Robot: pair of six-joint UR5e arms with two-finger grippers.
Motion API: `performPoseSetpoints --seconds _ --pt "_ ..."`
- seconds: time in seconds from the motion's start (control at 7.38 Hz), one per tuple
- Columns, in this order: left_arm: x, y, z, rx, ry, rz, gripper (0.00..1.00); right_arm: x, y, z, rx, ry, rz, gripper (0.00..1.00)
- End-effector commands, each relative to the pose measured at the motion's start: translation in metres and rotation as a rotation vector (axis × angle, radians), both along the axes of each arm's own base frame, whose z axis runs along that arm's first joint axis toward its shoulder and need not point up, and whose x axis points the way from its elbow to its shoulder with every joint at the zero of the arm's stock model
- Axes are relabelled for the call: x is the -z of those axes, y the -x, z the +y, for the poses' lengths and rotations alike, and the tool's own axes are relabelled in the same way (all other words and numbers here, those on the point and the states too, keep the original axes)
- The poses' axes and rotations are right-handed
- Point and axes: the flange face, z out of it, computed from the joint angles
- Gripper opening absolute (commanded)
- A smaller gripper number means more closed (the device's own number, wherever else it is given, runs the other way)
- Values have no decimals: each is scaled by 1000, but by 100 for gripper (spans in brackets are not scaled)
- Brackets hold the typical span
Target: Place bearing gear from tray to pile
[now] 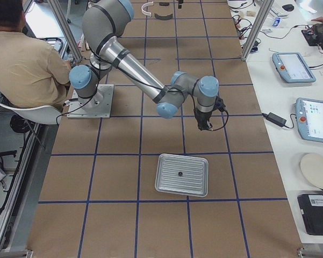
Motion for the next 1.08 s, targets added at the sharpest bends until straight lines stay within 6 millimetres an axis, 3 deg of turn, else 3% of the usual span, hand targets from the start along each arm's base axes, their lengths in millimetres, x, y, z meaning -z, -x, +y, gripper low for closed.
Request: performPoseSetpoints --seconds 0.0,0.27,0.54,0.81,0.95 --pt "3 0 3 1 -7 -3 100 -3 -185 29 174 -15 -45 0" --pt "10 -2 11 1 -15 -6 100 -11 -344 64 312 -12 -71 0" --pt "11 -1 12 2 -16 -6 100 8 -460 107 434 -29 -88 0" --pt "12 -1 12 2 -19 -8 100 44 -541 137 497 -1 -130 0" --pt "15 -2 18 2 -28 -9 100 55 -554 146 503 -16 -121 1"
